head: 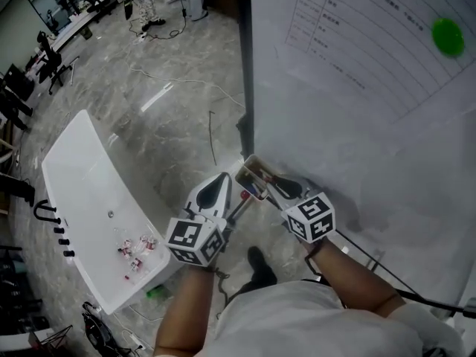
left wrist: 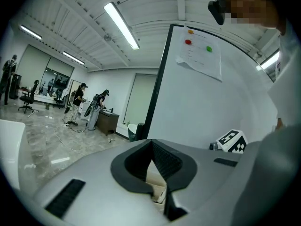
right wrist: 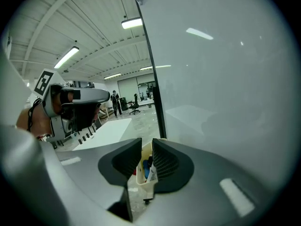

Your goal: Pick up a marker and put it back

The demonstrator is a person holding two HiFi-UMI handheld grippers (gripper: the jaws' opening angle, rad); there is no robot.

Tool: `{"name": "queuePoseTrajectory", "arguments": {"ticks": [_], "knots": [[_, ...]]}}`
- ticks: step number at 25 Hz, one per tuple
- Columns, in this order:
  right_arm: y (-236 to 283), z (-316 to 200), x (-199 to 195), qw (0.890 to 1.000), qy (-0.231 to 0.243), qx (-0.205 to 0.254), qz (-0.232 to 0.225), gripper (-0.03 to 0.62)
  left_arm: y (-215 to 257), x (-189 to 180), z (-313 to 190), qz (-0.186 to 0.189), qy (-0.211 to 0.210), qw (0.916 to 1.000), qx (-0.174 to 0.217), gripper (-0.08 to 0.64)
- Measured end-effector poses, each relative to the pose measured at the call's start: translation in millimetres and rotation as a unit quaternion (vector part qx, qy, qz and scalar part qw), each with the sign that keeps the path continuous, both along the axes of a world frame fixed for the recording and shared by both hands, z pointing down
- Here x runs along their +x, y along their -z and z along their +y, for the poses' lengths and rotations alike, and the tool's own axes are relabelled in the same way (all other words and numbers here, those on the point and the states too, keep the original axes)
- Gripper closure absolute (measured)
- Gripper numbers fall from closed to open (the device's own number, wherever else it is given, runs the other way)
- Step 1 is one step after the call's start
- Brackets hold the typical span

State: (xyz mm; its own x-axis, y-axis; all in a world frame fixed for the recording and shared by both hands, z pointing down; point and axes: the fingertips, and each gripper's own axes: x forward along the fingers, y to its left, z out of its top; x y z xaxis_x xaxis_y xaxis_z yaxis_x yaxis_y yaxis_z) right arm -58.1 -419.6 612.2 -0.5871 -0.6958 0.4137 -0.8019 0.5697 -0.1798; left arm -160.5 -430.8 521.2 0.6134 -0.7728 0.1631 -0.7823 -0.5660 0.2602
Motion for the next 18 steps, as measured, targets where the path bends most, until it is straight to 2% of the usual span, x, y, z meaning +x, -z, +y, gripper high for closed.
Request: {"name": "queuePoseTrajectory", "arguments": {"ticks": [4,8,14,18], "knots": [[46.1,9.4,2.0,0.999,0.006,0.036,-0.007,0.527,33.3,6.8,15.2,0.000,0.001,0.9997,0.024,0.555],[107.3,14.3,-1.4,0.995,0.025,0.095,-0.028,0.579,69.5,7.7,21.8,-0.006,0.009,0.9986,0.051,0.555],[203.9,42.1,-10.4,0.979,0.059,0.185,-0.053,0.589,126.6,13.5,43.3,-0.015,0.022,0.9954,0.092,0.555],[243.0,55.2,-13.7,0.971,0.071,0.217,-0.070,0.589,152.1,21.8,57.3,-0.021,0.023,0.9930,0.114,0.555]]}}
